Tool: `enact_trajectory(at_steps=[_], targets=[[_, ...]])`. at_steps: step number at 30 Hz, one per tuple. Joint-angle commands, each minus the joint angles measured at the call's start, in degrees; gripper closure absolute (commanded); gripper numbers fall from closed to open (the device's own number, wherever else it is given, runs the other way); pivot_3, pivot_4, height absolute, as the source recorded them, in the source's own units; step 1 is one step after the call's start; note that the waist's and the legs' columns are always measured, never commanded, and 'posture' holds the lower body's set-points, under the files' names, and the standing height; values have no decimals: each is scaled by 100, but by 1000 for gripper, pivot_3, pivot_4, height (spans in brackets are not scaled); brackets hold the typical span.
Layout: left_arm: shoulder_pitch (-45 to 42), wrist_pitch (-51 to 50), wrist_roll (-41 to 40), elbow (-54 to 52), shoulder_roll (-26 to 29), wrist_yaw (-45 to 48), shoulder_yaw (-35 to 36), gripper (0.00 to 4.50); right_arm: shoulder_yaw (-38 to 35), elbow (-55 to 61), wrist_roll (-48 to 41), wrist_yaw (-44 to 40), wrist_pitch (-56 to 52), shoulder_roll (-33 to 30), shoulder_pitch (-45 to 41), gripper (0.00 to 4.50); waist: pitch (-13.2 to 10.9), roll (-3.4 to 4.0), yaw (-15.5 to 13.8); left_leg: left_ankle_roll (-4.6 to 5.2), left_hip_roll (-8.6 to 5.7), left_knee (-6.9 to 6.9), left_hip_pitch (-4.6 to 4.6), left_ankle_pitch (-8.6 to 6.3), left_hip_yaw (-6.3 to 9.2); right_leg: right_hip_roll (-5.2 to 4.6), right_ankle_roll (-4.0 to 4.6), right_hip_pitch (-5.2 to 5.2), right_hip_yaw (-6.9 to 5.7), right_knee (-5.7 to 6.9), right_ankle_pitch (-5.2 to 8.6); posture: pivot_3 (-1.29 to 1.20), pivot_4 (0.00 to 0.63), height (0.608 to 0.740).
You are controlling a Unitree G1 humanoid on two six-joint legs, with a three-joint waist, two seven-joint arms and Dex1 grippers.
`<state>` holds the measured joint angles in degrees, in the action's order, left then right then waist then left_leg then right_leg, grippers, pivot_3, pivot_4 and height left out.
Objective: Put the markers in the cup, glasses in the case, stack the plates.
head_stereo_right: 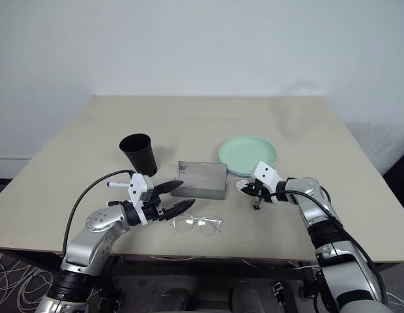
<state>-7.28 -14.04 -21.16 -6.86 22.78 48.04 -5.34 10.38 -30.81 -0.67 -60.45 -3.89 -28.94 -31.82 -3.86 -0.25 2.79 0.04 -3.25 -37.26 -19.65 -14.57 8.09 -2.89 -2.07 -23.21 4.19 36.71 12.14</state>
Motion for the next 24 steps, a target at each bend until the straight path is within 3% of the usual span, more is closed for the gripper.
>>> enact_trajectory(at_steps=[1, 10, 16, 19, 24], targets=[[-125, 89, 3, -59, 22, 6, 64, 705, -420, 344, -489, -132, -138, -32, -383, 4479, 0, 0, 1, 0, 0, 0, 0, 0, 0, 0, 0, 0, 0, 0, 0, 0, 0, 737], [-139, 92, -1, -56, 36, 22, 77, 705, -875, 167, -830, 178, -506, 7, -1073, 4479, 0, 0, -3, 0, 0, 3, 0, 0, 9, 0, 0, 0, -7, 0, 0, 0, 0, 737], [-135, 83, 16, -78, 26, -2, 57, 705, -781, -1036, -406, 900, -34, 196, -1639, 4479, 0, 0, -1, 0, 0, 5, -1, 0, 7, 0, 1, -1, -6, -1, 0, 0, 0, 737], [-113, 78, 20, -98, 36, -11, 68, 705, -645, -1555, -145, 1073, 219, 213, -1818, 3777, 0, 1, 7, 0, -1, 8, 0, 0, 7, 0, 1, -2, -6, -1, 0, 0, 0, 737], [-55, 63, 16, -161, 54, -26, 76, 705, -597, -1933, -19, 1102, 398, 250, -1957, 2130, 0, 1, 19, 0, -1, 10, -1, 0, 8, 0, 1, -4, -4, -1, -1, 0, 0, 737]])
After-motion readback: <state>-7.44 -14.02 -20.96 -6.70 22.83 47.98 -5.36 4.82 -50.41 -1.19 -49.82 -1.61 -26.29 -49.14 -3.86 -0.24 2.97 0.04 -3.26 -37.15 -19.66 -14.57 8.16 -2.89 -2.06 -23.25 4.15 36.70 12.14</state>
